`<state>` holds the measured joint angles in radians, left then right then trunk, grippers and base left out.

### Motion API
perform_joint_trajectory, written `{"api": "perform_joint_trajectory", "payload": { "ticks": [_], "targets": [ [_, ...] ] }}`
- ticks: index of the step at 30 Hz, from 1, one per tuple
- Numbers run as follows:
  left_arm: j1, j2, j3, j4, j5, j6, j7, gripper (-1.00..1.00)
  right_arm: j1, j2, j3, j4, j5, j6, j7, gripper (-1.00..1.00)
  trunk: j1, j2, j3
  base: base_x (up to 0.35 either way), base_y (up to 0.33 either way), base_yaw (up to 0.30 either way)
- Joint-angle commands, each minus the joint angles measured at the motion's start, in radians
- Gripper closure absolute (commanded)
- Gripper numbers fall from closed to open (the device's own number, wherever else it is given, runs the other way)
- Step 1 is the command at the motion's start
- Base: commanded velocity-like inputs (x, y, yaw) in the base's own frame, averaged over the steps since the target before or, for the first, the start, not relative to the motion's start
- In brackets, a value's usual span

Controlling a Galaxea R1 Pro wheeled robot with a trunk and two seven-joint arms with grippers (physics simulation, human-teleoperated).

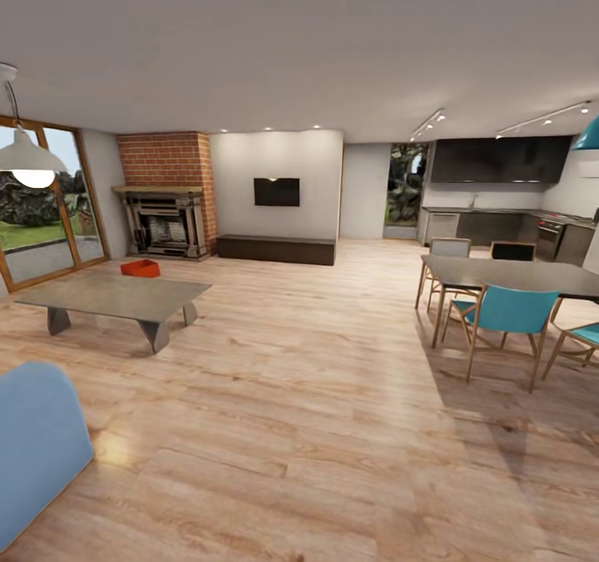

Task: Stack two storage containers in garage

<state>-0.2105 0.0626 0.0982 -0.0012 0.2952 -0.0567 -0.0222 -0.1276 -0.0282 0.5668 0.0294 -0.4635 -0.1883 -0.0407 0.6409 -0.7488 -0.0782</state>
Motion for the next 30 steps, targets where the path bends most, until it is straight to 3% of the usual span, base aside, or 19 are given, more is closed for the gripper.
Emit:
{"api": "perform_joint_trajectory", "payload": {
  "ticks": [1,30],
  "targets": [
    [-0.001,0.0,0.008,0.001,0.001,-0.003,-0.002,-1.0,-0.001,0.001,0.008,0.003,-0.007,-0.005,0.0,-1.0,0.001,-0.001,-0.002,0.324,0.0,0.0],
    [-0.001,0.002,0.008,0.001,0.001,-0.003,-0.002,-1.0,-0.001,0.001,0.01,0.003,-0.007,-0.004,-0.001,-1.0,0.001,-0.001,-0.002,0.324,0.0,0.0]
  ]
}}
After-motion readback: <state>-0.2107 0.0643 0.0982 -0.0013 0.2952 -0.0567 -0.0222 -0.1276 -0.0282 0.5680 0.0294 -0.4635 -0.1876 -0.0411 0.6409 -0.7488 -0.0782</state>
